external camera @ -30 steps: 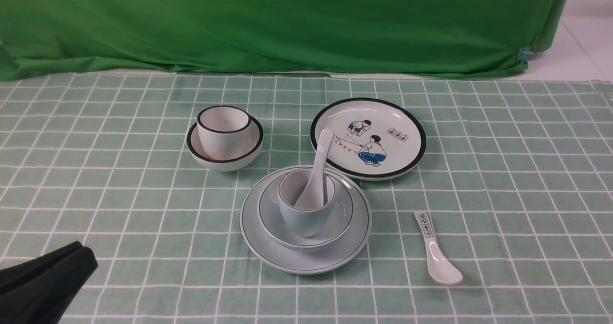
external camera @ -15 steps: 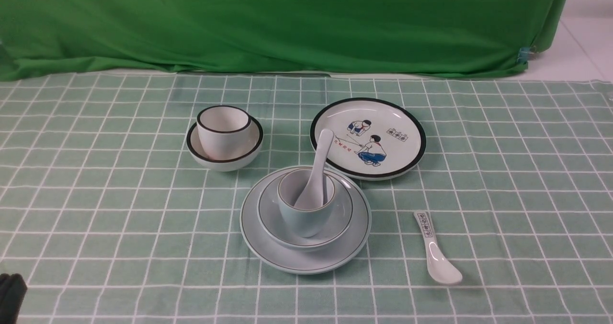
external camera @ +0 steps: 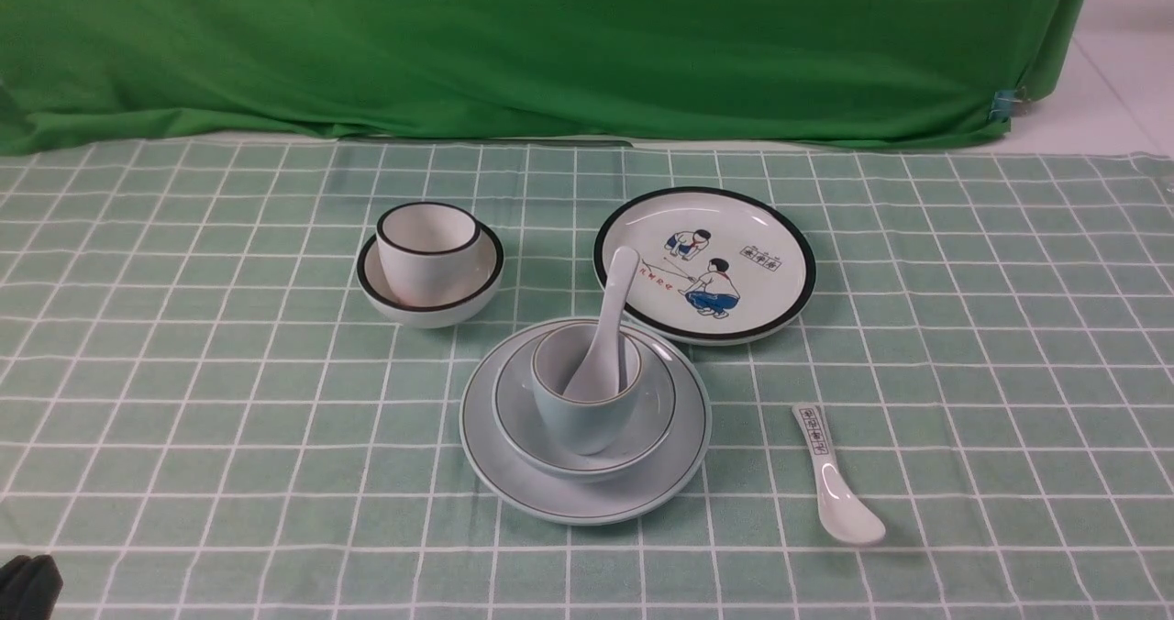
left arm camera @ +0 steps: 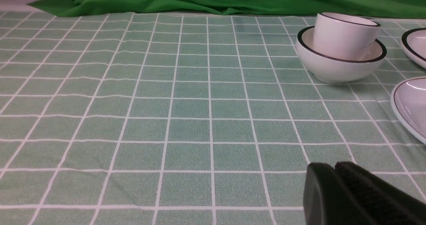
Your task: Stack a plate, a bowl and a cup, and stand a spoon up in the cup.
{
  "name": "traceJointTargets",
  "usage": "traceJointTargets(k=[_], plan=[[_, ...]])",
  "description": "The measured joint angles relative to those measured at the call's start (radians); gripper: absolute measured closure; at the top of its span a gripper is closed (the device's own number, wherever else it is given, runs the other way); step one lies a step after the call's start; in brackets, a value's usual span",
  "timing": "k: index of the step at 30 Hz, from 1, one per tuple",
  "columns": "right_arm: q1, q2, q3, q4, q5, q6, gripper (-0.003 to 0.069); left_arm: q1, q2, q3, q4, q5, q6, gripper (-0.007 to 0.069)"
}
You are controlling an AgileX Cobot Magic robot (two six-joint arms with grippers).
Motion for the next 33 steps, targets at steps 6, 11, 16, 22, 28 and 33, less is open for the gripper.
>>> traceJointTargets(k=[6, 11, 16, 22, 28, 33], plan=[[0.000, 0.000, 0.000, 0.000, 0.000, 0.000, 0.0496, 0.000, 0.000, 0.000, 0.000, 0.002, 0.000, 0.0607], [0.000, 0.000, 0.000, 0.000, 0.000, 0.000, 0.0476, 0.000, 0.000, 0.000, 0.000, 0.002, 0.000, 0.0607], [0.000, 0.000, 0.000, 0.000, 0.000, 0.000, 0.0462, 0.000, 0.000, 0.000, 0.000, 0.002, 0.000, 0.0607], [0.000, 0.000, 0.000, 0.000, 0.000, 0.000, 0.0454, 0.000, 0.000, 0.000, 0.000, 0.002, 0.000, 0.0607], [0.000, 0.000, 0.000, 0.000, 0.000, 0.000, 0.0445, 0.000, 0.000, 0.000, 0.000, 0.002, 0.000, 0.0607], [0.000, 0.000, 0.000, 0.000, 0.000, 0.000, 0.0445, 0.000, 0.000, 0.000, 0.000, 0.002, 0.000, 0.0607]])
